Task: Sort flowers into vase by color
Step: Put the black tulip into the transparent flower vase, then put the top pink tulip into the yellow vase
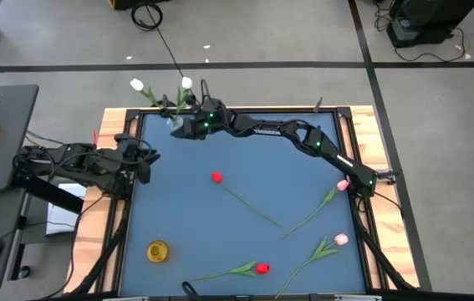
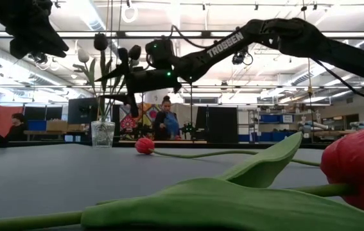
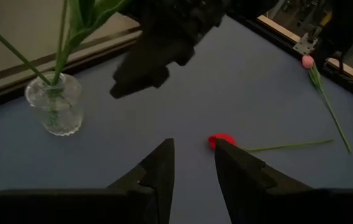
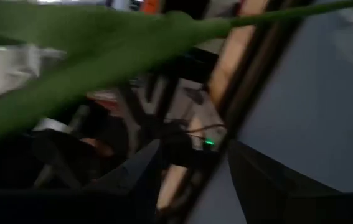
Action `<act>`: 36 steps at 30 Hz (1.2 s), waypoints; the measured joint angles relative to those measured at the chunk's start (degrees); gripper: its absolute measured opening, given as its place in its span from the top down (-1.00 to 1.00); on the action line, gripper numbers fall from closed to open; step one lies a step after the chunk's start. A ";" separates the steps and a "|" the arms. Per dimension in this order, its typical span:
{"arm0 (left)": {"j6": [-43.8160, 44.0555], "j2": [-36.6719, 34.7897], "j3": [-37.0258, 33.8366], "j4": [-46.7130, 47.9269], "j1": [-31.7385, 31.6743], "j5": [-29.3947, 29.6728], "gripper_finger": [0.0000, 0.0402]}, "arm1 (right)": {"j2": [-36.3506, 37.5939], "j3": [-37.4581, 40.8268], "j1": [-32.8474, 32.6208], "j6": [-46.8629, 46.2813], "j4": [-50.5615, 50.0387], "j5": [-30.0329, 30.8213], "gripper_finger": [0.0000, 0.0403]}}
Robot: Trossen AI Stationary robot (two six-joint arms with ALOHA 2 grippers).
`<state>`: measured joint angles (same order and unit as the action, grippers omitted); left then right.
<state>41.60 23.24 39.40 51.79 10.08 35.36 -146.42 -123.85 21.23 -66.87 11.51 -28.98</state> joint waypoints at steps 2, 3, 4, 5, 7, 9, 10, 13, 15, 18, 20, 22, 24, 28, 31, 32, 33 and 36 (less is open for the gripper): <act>0.00 0.00 0.00 0.00 0.01 1.04 0.40 | 1.13 0.00 0.07 3.28 -4.86 0.97 0.06; 0.00 0.00 0.00 -0.04 0.01 1.31 0.40 | 1.70 0.00 0.09 4.97 -6.89 1.23 0.06; -0.01 0.00 0.00 -0.04 0.00 1.54 0.40 | 2.28 -0.01 0.11 6.73 -8.92 1.24 0.06; 0.00 0.00 0.00 -0.07 -0.01 1.62 0.40 | 2.97 0.00 0.17 8.46 -11.19 1.25 0.06; 0.08 0.00 0.00 -0.09 0.01 1.95 0.40 | 4.50 0.00 0.15 12.03 -15.99 1.88 0.06; 0.20 0.00 0.00 -0.41 0.01 2.91 0.40 | 6.47 0.00 0.09 16.17 -21.80 3.54 0.06; -0.07 0.00 0.00 -0.82 0.01 3.48 0.40 | 7.47 0.00 0.05 18.30 -25.00 4.71 0.06; -1.54 0.44 0.00 -2.72 0.01 5.56 0.40 | 10.45 0.00 0.33 25.50 -33.28 7.31 0.06; -3.54 1.23 0.00 -4.85 -0.01 5.74 0.40 | 12.39 0.00 0.95 29.39 -37.80 8.47 0.06; -5.58 3.23 -0.05 -7.93 -0.01 5.57 0.40 | 15.17 0.00 1.42 33.47 -42.53 8.76 0.06; -6.68 4.76 -0.51 -10.51 -0.01 4.73 0.40 | 16.87 0.00 1.39 36.09 -46.13 9.32 0.06; -7.29 6.66 -1.04 -12.57 0.00 3.63 0.40 | 18.33 0.00 0.76 38.98 -51.10 11.43 0.06; -8.20 8.35 -1.50 -15.10 0.01 2.28 0.40 | 19.99 0.06 0.10 41.25 -56.38 13.36 0.06; -8.39 11.96 -1.57 -19.37 0.01 1.44 0.40 | 24.43 0.09 -1.40 44.63 -63.52 16.90 0.06; -9.66 15.37 -1.57 -22.51 0.01 1.44 0.40 | 28.30 1.55 -2.64 45.65 -65.27 19.96 0.06; -9.82 16.69 -1.57 -23.41 0.01 1.43 0.40 | 29.69 2.88 -2.99 45.62 -65.48 20.70 0.06; -10.06 18.09 -1.57 -24.29 0.00 1.41 0.40 | 31.30 4.69 -3.36 45.25 -65.59 21.54 0.06; -11.69 22.12 -1.57 -28.76 0.01 0.62 0.40 | 36.33 11.71 -4.66 43.25 -65.43 23.95 0.06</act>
<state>29.91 45.37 37.82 23.03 10.09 35.98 -110.09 -112.14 16.58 -23.62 -53.92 -5.02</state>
